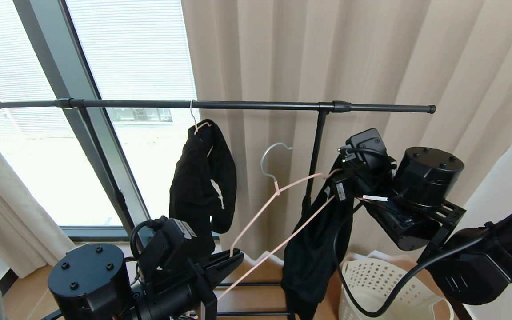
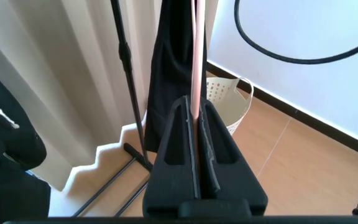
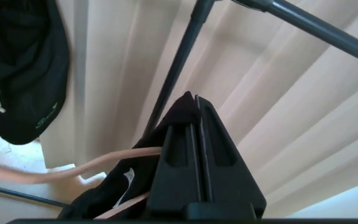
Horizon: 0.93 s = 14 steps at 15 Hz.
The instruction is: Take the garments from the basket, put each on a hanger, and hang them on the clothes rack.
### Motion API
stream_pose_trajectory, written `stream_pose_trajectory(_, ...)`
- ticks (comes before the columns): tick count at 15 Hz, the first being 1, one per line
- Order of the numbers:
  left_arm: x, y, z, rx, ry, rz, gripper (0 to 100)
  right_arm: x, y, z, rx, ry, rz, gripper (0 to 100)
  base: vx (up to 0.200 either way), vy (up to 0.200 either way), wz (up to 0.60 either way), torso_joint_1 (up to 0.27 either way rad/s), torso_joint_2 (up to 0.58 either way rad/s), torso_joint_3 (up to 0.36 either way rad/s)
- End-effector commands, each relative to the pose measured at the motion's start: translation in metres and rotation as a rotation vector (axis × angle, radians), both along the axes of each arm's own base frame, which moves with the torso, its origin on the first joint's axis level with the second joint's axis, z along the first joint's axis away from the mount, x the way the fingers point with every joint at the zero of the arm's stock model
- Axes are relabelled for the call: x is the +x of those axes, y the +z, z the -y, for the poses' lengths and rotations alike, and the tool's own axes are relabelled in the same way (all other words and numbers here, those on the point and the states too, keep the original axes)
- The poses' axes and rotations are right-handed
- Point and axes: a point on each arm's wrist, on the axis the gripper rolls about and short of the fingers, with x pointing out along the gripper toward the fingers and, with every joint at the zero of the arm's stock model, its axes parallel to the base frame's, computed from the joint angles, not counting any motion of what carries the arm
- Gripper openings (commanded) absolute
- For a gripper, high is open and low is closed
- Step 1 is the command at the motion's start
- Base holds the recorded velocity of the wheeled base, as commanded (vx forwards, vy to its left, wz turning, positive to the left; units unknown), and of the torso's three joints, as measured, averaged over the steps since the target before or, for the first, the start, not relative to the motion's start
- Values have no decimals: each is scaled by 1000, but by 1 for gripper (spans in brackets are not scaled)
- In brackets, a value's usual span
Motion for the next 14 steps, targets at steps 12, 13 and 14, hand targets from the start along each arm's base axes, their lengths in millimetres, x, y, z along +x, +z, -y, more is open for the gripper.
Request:
stream_pose_trajectory(12,1,0,1,1,18,3,0,-80,26,-30,26,229,44,0,0,0,0,0,0,0)
stream_pose_trajectory(13,1,0,1,0,18,2,0,-84,26,-32,26,244,43,0,0,0,0,0,0,0)
stream_pose_trajectory(14,1,0,1,-1,18,3,0,-94,28,-37,33,283,47,0,0,0,0,0,0,0)
